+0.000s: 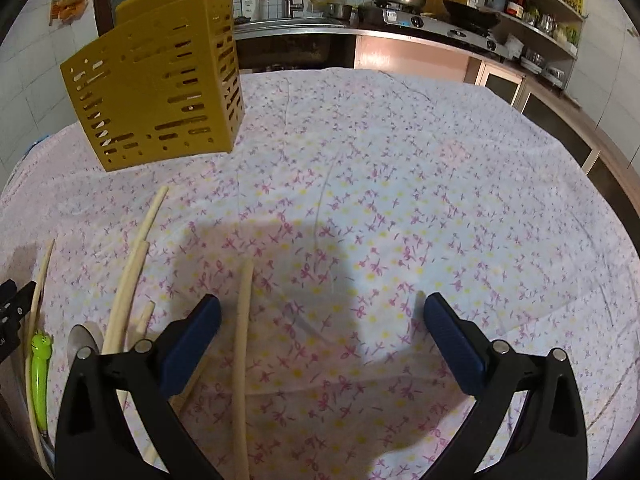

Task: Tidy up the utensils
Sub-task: 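Close the left tool on a wooden chopstick while the right tool grasps another chopstick, then lift both held chopsticks and lower them into the yellow slotted holder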

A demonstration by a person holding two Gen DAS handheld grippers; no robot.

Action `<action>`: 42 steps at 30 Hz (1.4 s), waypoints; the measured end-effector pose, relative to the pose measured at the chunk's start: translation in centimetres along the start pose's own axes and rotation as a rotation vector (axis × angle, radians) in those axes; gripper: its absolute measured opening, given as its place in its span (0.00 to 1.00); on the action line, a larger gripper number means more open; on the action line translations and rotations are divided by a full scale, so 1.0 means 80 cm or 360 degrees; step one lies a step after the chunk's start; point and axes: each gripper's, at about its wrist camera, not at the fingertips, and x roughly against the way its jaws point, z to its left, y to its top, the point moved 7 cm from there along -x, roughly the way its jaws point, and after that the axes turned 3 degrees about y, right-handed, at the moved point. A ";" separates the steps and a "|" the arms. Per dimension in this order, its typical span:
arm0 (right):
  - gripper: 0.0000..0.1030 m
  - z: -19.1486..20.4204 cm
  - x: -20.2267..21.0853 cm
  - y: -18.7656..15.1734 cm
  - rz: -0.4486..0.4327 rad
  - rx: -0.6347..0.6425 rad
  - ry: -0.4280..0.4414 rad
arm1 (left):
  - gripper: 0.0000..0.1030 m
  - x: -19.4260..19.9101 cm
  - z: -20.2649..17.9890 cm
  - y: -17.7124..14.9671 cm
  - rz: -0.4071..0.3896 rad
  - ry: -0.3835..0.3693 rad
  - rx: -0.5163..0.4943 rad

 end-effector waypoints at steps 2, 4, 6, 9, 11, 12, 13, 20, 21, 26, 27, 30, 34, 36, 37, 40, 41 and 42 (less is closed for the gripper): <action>0.96 0.001 -0.002 0.000 0.0005 -0.0004 0.0006 | 0.63 0.001 0.000 -0.001 0.0007 0.0002 -0.0003; 0.96 0.003 -0.002 -0.001 0.0009 -0.0006 0.0007 | 0.62 0.002 0.001 -0.003 0.0013 -0.0002 0.0001; 0.97 0.004 -0.002 -0.002 0.0014 -0.0008 0.0005 | 0.60 0.003 0.001 -0.004 0.0012 -0.0002 0.0001; 0.96 0.000 -0.003 0.004 0.0002 0.0003 -0.0024 | 0.52 0.004 0.000 -0.004 0.0025 0.0001 -0.0001; 0.91 0.004 -0.001 0.004 -0.0013 0.0014 -0.0020 | 0.36 0.006 -0.002 -0.003 0.0039 -0.0009 0.0001; 0.83 0.007 0.000 0.005 -0.0020 0.0020 0.0001 | 0.32 0.007 -0.004 -0.002 0.0053 -0.0020 -0.0001; 0.75 0.011 0.003 0.005 -0.0029 0.0030 0.0015 | 0.27 0.007 -0.005 -0.002 0.0060 -0.0023 -0.0004; 0.35 0.028 0.008 0.010 -0.0015 0.0059 0.0082 | 0.09 0.005 -0.014 0.001 0.0096 -0.0036 -0.0028; 0.27 0.027 0.008 0.011 -0.0009 0.0051 0.0087 | 0.09 0.003 -0.015 0.003 0.0096 -0.0035 -0.0026; 0.10 0.032 0.005 0.018 0.0015 0.0056 0.0094 | 0.07 0.000 -0.016 0.010 0.0092 -0.0046 -0.0011; 0.07 0.032 0.006 0.019 0.0011 0.0041 0.0106 | 0.06 -0.001 -0.016 0.012 0.0091 -0.0055 -0.0005; 0.06 0.030 0.014 0.022 -0.0028 0.0009 0.0131 | 0.04 0.001 -0.015 0.022 0.0072 -0.0086 0.0032; 0.06 0.025 0.045 0.036 -0.0161 -0.0043 0.0182 | 0.04 0.025 -0.018 0.039 -0.0041 -0.0144 0.0064; 0.06 0.023 0.067 0.047 -0.0256 -0.0056 0.0195 | 0.04 0.044 -0.022 0.048 -0.0124 -0.0178 0.0076; 0.06 0.023 0.075 0.051 -0.0291 -0.0059 0.0197 | 0.04 0.057 -0.022 0.056 -0.0190 -0.0191 0.0080; 0.06 0.023 0.109 0.069 -0.0447 -0.0056 0.0202 | 0.04 0.096 -0.018 0.078 -0.0361 -0.0233 0.0097; 0.06 0.022 0.119 0.076 -0.0496 -0.0055 0.0202 | 0.04 0.108 -0.015 0.084 -0.0416 -0.0250 0.0109; 0.06 0.025 0.133 0.083 -0.0569 -0.0053 0.0203 | 0.04 0.121 -0.013 0.091 -0.0468 -0.0264 0.0121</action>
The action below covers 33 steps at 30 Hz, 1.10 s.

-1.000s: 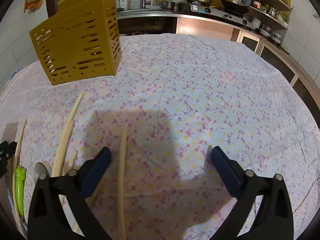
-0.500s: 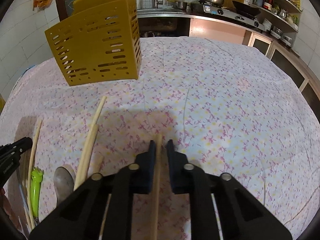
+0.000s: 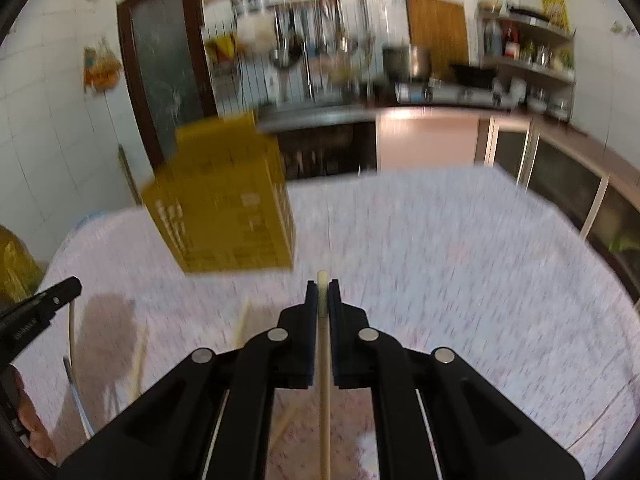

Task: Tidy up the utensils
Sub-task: 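Lift both held chopsticks and lower them into the yellow slotted holder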

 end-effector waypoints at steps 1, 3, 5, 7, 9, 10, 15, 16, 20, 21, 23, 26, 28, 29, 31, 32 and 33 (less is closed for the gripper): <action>0.06 0.001 0.003 0.008 -0.0038 0.0005 -0.0005 | 0.04 0.014 -0.001 0.012 -0.0077 -0.0013 0.0005; 0.06 0.007 0.017 0.023 -0.0141 0.0022 0.0002 | 0.04 0.034 -0.002 0.028 -0.0183 -0.0019 0.0011; 0.06 0.013 0.026 0.031 -0.0206 0.0040 0.0005 | 0.04 0.053 -0.001 0.041 -0.0293 -0.0022 0.0018; 0.06 0.017 0.029 0.035 -0.0253 0.0066 -0.0003 | 0.04 0.062 -0.002 0.047 -0.0347 -0.0038 0.0022; 0.06 0.023 0.029 0.032 -0.0283 0.0088 -0.0003 | 0.04 0.062 -0.005 0.048 -0.0351 -0.0042 0.0016; 0.06 0.024 0.030 0.030 -0.0291 0.0091 0.0003 | 0.04 0.060 -0.007 0.046 -0.0346 -0.0050 0.0015; 0.05 0.028 0.053 0.042 -0.0399 0.0106 0.0024 | 0.04 0.073 -0.004 0.055 -0.0412 -0.0070 0.0016; 0.05 0.030 0.062 0.055 -0.0447 0.0098 0.0042 | 0.04 0.079 -0.006 0.062 -0.0436 -0.0088 0.0009; 0.05 0.042 0.085 0.111 -0.0591 0.0096 0.0113 | 0.04 0.100 -0.019 0.101 -0.0547 -0.0153 -0.0014; 0.05 0.047 0.088 0.131 -0.0636 0.0099 0.0126 | 0.04 0.105 -0.024 0.115 -0.0577 -0.0167 -0.0018; 0.05 0.055 0.089 0.161 -0.0704 0.0103 0.0138 | 0.04 0.115 -0.038 0.152 -0.0671 -0.0198 -0.0037; 0.05 0.070 0.077 0.215 -0.0819 0.0124 0.0148 | 0.04 0.121 -0.063 0.203 -0.0833 -0.0216 -0.0091; 0.05 0.078 0.065 0.241 -0.0878 0.0124 0.0149 | 0.04 0.114 -0.082 0.234 -0.0925 -0.0223 -0.0127; 0.05 0.081 0.061 0.248 -0.0896 0.0119 0.0152 | 0.04 0.107 -0.091 0.246 -0.0951 -0.0228 -0.0141; 0.05 0.084 0.041 0.268 -0.0948 0.0099 0.0163 | 0.04 0.085 -0.104 0.266 -0.0983 -0.0234 -0.0167; 0.05 0.085 0.031 0.274 -0.0967 0.0088 0.0166 | 0.04 0.075 -0.109 0.270 -0.0987 -0.0243 -0.0176; 0.05 0.085 0.021 0.278 -0.0978 0.0074 0.0171 | 0.04 0.061 -0.113 0.274 -0.0991 -0.0255 -0.0186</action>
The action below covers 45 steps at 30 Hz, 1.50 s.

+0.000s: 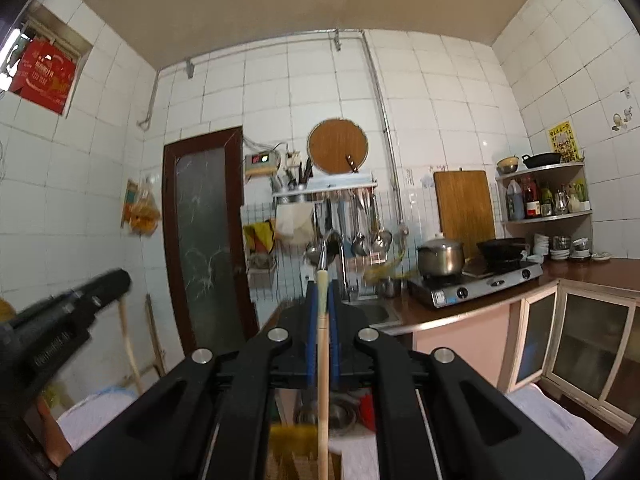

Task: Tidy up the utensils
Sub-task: 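Lift both held chopsticks and lower them into the yellow slotted holder, then open both tools to release the chopsticks and pull back from the holder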

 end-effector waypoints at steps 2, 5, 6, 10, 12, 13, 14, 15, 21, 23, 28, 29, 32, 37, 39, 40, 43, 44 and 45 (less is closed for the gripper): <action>0.05 -0.003 -0.019 -0.011 -0.0005 -0.0014 -0.0006 | 0.04 -0.028 0.000 -0.013 0.0002 -0.0011 0.0000; 0.05 -0.008 -0.051 -0.038 0.0029 0.0003 -0.0011 | 0.04 -0.070 0.002 -0.045 0.0046 -0.0017 0.0001; 0.05 -0.010 -0.060 -0.054 0.0062 0.0005 -0.0006 | 0.04 -0.079 0.002 -0.056 0.0060 -0.0013 -0.0009; 0.05 -0.015 -0.068 -0.103 0.0161 0.0015 0.0022 | 0.04 -0.096 0.015 -0.104 0.0170 -0.0023 0.0026; 0.05 -0.017 -0.069 -0.124 0.0213 0.0020 0.0024 | 0.04 -0.099 0.021 -0.125 0.0215 -0.0009 0.0034; 0.05 -0.019 -0.069 -0.133 0.0238 0.0030 0.0020 | 0.04 -0.099 0.023 -0.132 0.0237 -0.0005 0.0039; 0.05 -0.020 -0.071 -0.141 0.0263 0.0040 0.0016 | 0.04 -0.100 0.026 -0.135 0.0254 -0.0004 0.0044; 0.05 -0.021 -0.071 -0.148 0.0294 0.0047 0.0014 | 0.04 -0.100 0.027 -0.139 0.0274 -0.0003 0.0050; 0.40 -0.037 -0.065 -0.148 0.0455 0.0054 -0.0020 | 0.46 -0.064 0.038 -0.124 0.0364 0.0025 0.0053; 0.78 -0.048 -0.053 -0.132 0.0457 -0.0024 -0.0019 | 0.84 -0.041 0.045 -0.110 0.0334 0.0068 0.0071; 0.77 -0.071 -0.016 -0.096 0.0500 -0.0011 -0.0077 | 0.95 0.019 0.069 -0.080 0.0357 0.0134 0.0062; 0.77 -0.077 -0.004 -0.089 0.0509 -0.0008 -0.0097 | 0.95 0.031 0.075 -0.077 0.0363 0.0170 0.0056; 0.79 -0.089 0.031 -0.076 0.0522 0.0008 -0.0154 | 0.95 0.058 0.088 -0.077 0.0415 0.0244 0.0041; 0.81 -0.099 0.087 -0.087 0.0612 0.0031 -0.0211 | 0.95 0.099 0.103 -0.107 0.0529 0.0342 -0.0024; 0.81 -0.101 0.107 -0.104 0.0665 0.0036 -0.0240 | 0.95 0.109 0.105 -0.125 0.0584 0.0336 -0.0031; 0.81 -0.101 0.113 -0.112 0.0688 0.0035 -0.0249 | 0.95 0.114 0.106 -0.139 0.0634 0.0328 -0.0021; 0.81 -0.101 0.132 -0.158 0.0826 0.0020 -0.0272 | 0.95 0.125 0.110 -0.185 0.0775 0.0310 0.0021; 0.81 -0.100 0.135 -0.174 0.0872 0.0016 -0.0272 | 0.95 0.127 0.111 -0.199 0.0814 0.0321 0.0025; 0.81 -0.100 0.139 -0.194 0.0932 0.0009 -0.0263 | 0.95 0.125 0.112 -0.210 0.0839 0.0332 0.0024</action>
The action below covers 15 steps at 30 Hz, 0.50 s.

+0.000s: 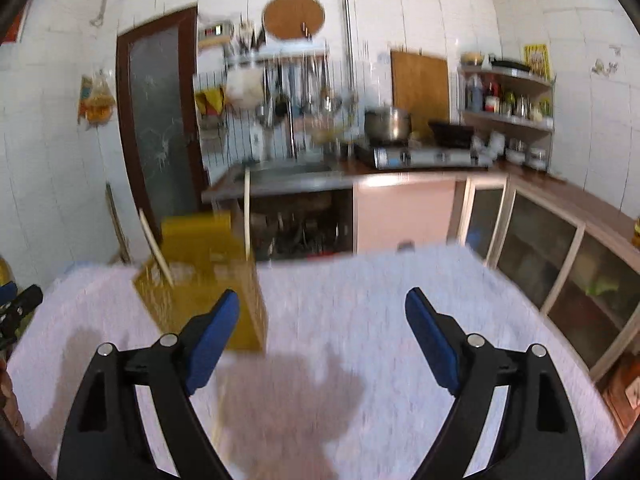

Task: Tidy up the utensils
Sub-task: 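Open both tools to release the chopsticks and pull back from the holder, then close the left tool on a loose chopstick while the right tool grasps another chopstick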

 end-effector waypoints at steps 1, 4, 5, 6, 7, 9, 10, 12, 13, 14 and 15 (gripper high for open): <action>0.81 0.001 -0.007 -0.017 0.0049 0.0002 0.0001 | 0.95 -0.010 0.000 -0.018 0.0051 0.0025 -0.0005; 0.81 0.000 -0.030 -0.070 0.0213 -0.0013 -0.0032 | 0.95 -0.033 -0.003 -0.056 0.0184 0.0027 -0.0017; 0.81 0.001 -0.035 -0.084 0.0252 -0.0015 -0.0038 | 0.95 -0.040 -0.007 -0.069 0.0232 0.0019 -0.0018; 0.81 0.003 -0.041 -0.100 0.0300 -0.0016 -0.0053 | 0.95 -0.047 -0.009 -0.081 0.0275 0.0015 -0.0021; 0.81 0.004 -0.045 -0.110 0.0332 -0.0017 -0.0063 | 0.95 -0.054 -0.011 -0.094 0.0323 0.0019 -0.0028; 0.81 0.011 -0.053 -0.135 0.0413 -0.0012 -0.0072 | 0.95 -0.067 -0.013 -0.113 0.0386 0.0029 -0.0043; 0.81 0.013 -0.054 -0.144 0.0434 -0.0010 -0.0080 | 0.95 -0.074 -0.014 -0.123 0.0421 0.0039 -0.0052; 0.81 0.019 -0.057 -0.162 0.0489 0.0000 -0.0092 | 0.95 -0.084 -0.015 -0.140 0.0477 0.0061 -0.0058; 0.81 0.021 -0.055 -0.169 0.0503 0.0002 -0.0103 | 0.95 -0.091 -0.016 -0.149 0.0518 0.0067 -0.0059; 0.81 0.023 -0.054 -0.175 0.0512 0.0001 -0.0117 | 0.95 -0.097 -0.017 -0.150 0.0543 0.0068 -0.0064; 0.81 0.025 -0.053 -0.180 0.0521 -0.0002 -0.0135 | 0.95 -0.100 -0.019 -0.151 0.0558 0.0073 -0.0071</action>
